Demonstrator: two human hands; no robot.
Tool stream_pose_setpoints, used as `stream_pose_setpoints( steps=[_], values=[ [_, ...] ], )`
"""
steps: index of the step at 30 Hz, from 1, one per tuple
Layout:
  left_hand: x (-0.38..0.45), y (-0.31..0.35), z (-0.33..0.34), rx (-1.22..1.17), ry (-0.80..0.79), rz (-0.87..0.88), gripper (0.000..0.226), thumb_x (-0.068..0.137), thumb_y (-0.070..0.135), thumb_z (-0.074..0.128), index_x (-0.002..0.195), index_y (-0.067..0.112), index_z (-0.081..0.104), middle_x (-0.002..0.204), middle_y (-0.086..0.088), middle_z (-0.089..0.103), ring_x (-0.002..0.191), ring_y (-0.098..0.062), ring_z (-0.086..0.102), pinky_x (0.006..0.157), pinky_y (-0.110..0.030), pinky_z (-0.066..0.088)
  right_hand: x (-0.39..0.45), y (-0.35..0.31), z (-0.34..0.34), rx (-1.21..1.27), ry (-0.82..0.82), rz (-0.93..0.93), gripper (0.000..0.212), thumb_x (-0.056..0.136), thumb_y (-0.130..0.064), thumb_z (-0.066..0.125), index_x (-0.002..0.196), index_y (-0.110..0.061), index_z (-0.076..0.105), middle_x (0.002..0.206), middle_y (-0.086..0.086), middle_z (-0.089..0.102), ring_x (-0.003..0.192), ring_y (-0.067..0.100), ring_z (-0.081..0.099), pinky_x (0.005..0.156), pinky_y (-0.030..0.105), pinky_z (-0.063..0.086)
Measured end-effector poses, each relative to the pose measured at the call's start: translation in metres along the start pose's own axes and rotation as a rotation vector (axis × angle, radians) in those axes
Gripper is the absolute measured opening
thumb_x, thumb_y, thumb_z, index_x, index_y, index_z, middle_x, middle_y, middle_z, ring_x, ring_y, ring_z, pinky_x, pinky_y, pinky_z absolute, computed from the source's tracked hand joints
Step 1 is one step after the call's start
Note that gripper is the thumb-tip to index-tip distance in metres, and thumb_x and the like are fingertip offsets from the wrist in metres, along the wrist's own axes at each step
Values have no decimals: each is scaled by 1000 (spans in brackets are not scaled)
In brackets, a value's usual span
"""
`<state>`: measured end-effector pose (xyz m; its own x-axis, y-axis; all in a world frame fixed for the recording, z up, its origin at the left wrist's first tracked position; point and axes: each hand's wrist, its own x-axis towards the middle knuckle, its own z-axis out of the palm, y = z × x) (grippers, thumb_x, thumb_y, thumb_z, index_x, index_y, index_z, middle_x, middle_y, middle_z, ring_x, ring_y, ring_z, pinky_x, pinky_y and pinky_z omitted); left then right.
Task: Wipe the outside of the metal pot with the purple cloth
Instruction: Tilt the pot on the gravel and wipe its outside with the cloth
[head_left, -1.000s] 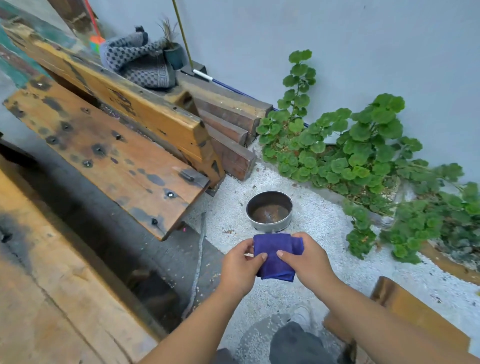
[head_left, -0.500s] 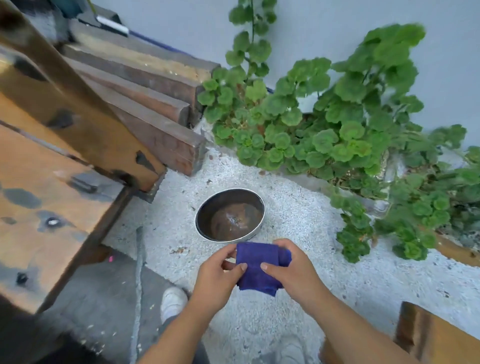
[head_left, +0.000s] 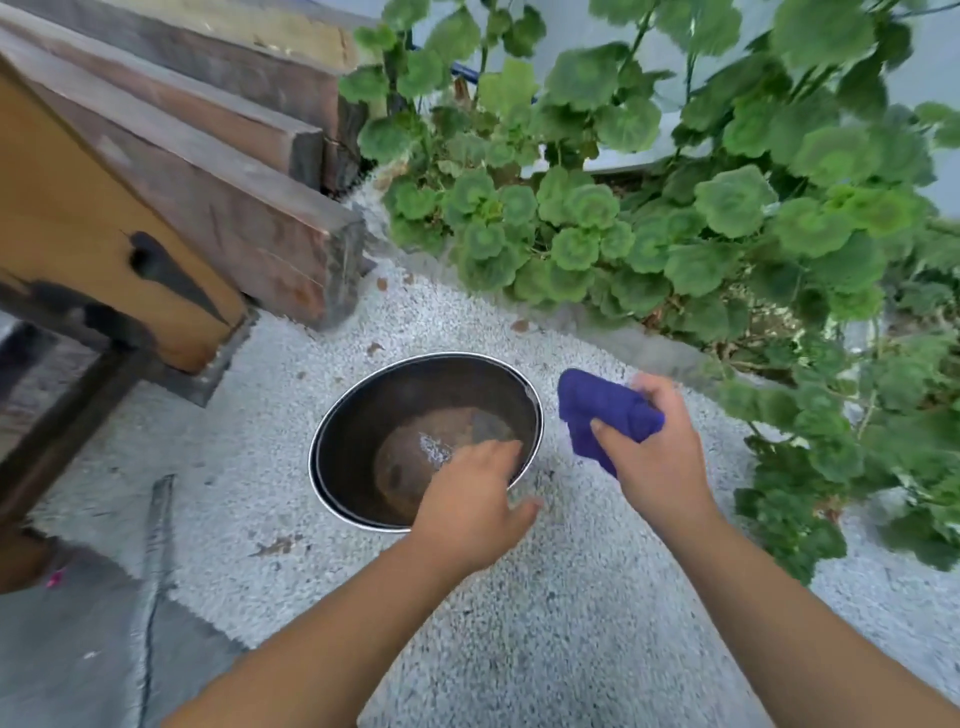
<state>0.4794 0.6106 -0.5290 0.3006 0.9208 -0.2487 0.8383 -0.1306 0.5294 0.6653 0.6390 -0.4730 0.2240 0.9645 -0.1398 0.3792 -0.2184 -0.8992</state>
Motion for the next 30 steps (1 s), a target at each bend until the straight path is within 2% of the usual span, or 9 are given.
stream_pose_setpoints(
  steps=[4,7,9,12,15,19,23,27,30],
  values=[
    [13,9,13,265,9,41,26,87,34,51,108,18,48,109,-5,61,105,-29,54,79,-38,44,38,-8,25,-605,-239,-593,42,71,-10,60,110,-25,58,101,1,55,87,29,57,61,34,46],
    [21,4,16,377,68,59,18,87,21,50,104,17,52,106,-4,62,104,-29,55,73,-36,43,47,0,42,-886,-297,-800,34,74,-20,52,107,-27,54,98,3,49,83,31,54,51,30,34],
    [26,-1,16,327,62,58,12,89,22,50,100,17,54,105,-5,63,104,-29,56,73,-36,42,46,14,50,-905,-327,-771,42,72,-10,63,112,-21,58,111,9,52,98,35,54,56,35,43],
    [32,-7,13,118,30,80,4,86,15,52,87,12,50,98,-14,64,93,-36,59,74,-42,45,46,31,48,-724,-369,-644,51,74,-3,60,123,-17,57,141,13,44,121,38,48,86,46,50],
    [30,-15,-7,31,31,194,10,85,14,57,82,5,56,87,-13,64,85,-34,59,75,-43,42,47,28,39,-456,-365,-612,50,73,6,58,120,-11,60,135,12,54,119,30,55,99,25,40],
    [22,-28,-51,-78,66,267,19,86,12,60,71,6,51,69,-3,53,67,-21,50,62,-34,37,50,9,35,-228,-261,-432,56,72,8,58,120,-20,60,117,-2,62,100,16,56,83,6,36],
    [14,-48,-81,-189,51,294,9,86,12,61,80,19,59,71,2,58,69,-11,54,62,-22,42,58,-24,48,-345,-242,-622,58,68,13,54,120,-13,62,120,-1,60,107,16,53,91,7,33],
    [13,-65,-81,-226,-1,301,7,88,14,59,82,10,59,72,-6,57,68,-17,53,64,-32,43,83,-54,73,-682,-465,-759,55,70,13,47,117,-11,64,118,9,63,111,30,55,93,38,44],
    [15,-73,-78,-243,-82,292,6,90,17,58,85,14,59,69,-2,54,63,-15,49,62,-35,43,92,-52,85,-723,-515,-718,55,69,16,45,112,-9,67,118,10,63,112,31,55,94,35,41]
  ],
)
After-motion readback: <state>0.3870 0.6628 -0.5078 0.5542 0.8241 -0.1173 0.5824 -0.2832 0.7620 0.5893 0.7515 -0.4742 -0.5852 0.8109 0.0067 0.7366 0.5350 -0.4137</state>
